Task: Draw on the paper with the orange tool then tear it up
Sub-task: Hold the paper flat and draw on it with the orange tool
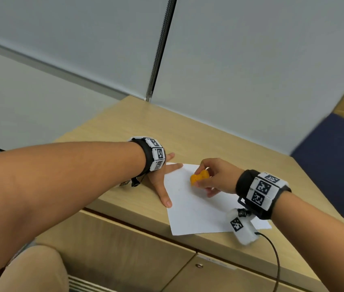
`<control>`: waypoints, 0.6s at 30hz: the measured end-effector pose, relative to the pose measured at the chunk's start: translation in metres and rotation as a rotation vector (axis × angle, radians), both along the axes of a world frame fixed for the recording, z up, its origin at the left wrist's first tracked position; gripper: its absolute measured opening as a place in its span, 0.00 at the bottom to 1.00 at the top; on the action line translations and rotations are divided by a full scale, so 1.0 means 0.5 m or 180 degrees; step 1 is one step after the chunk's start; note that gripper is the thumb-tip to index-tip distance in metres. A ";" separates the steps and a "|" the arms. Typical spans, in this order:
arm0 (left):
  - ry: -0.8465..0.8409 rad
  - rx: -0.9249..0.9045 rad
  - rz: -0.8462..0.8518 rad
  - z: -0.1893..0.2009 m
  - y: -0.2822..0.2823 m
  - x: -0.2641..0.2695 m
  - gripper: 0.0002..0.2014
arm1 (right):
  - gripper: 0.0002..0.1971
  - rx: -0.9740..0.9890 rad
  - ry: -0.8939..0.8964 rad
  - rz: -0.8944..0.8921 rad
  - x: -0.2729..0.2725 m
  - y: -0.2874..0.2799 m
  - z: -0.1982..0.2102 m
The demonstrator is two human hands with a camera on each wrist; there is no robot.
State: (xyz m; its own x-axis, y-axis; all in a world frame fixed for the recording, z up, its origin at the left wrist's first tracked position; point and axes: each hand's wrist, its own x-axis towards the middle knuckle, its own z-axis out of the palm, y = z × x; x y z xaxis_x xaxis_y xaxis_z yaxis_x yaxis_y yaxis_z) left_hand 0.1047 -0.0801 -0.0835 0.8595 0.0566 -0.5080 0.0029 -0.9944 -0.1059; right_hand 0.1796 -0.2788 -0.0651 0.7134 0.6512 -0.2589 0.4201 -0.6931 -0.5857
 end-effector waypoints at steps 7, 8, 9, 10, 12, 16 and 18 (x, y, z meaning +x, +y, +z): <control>0.0033 -0.0057 0.0119 -0.019 -0.013 -0.037 0.78 | 0.13 -0.0173 -0.0297 0.0048 0.002 -0.050 -0.032; 0.0127 -0.0014 0.0076 -0.016 -0.013 -0.045 0.76 | 0.12 -0.0199 -0.0331 0.0102 0.004 -0.051 -0.028; 0.0210 0.0017 0.0017 -0.007 -0.013 -0.052 0.73 | 0.12 -0.0247 -0.0366 0.0156 0.008 -0.051 -0.024; 0.0265 0.0030 -0.0046 0.003 -0.010 -0.057 0.70 | 0.12 -0.0304 -0.0411 0.0212 0.010 -0.050 -0.019; 0.0252 0.0005 -0.0135 0.028 -0.006 -0.062 0.64 | 0.12 -0.0366 -0.0477 0.0292 0.012 -0.045 -0.012; -0.0090 -0.0187 -0.0307 0.048 -0.002 -0.036 0.60 | 0.12 -0.0120 -0.0384 0.0319 0.003 -0.012 -0.002; -0.0134 -0.0057 -0.0358 0.033 0.001 -0.016 0.67 | 0.14 -0.0121 -0.0289 0.0471 -0.008 0.014 -0.001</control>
